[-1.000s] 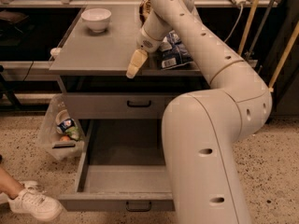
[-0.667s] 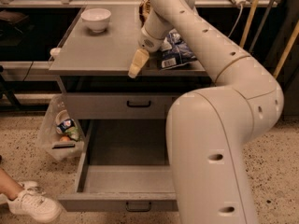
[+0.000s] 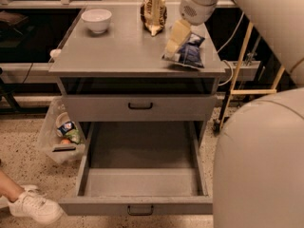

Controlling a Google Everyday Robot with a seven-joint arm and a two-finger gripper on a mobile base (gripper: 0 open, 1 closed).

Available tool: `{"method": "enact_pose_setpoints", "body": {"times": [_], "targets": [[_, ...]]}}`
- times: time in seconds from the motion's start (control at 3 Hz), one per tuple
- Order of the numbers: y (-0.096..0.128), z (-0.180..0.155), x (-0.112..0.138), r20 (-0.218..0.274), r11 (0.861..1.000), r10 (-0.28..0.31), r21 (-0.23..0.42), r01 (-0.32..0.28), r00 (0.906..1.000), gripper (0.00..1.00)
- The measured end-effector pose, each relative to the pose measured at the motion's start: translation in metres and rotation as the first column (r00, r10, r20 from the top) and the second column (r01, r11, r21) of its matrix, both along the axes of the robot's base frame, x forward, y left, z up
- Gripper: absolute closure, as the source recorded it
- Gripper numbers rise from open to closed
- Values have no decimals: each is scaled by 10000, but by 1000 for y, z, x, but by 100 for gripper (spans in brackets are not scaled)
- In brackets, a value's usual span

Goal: Place blue chip bag into middle drawer

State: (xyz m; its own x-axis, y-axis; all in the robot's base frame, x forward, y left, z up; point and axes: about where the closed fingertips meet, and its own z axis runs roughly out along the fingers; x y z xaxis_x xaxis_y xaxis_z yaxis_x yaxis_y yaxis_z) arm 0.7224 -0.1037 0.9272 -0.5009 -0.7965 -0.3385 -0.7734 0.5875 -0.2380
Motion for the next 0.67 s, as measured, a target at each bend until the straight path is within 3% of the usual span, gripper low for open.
{"method": "enact_pose_setpoints", "body": {"times": [0.33,0.67], "targets": [[-17,21,-13,104,9974,-724,19,724,9973,0],[-16,19,-12,93,9976,-699,16,699,9975,0]]}}
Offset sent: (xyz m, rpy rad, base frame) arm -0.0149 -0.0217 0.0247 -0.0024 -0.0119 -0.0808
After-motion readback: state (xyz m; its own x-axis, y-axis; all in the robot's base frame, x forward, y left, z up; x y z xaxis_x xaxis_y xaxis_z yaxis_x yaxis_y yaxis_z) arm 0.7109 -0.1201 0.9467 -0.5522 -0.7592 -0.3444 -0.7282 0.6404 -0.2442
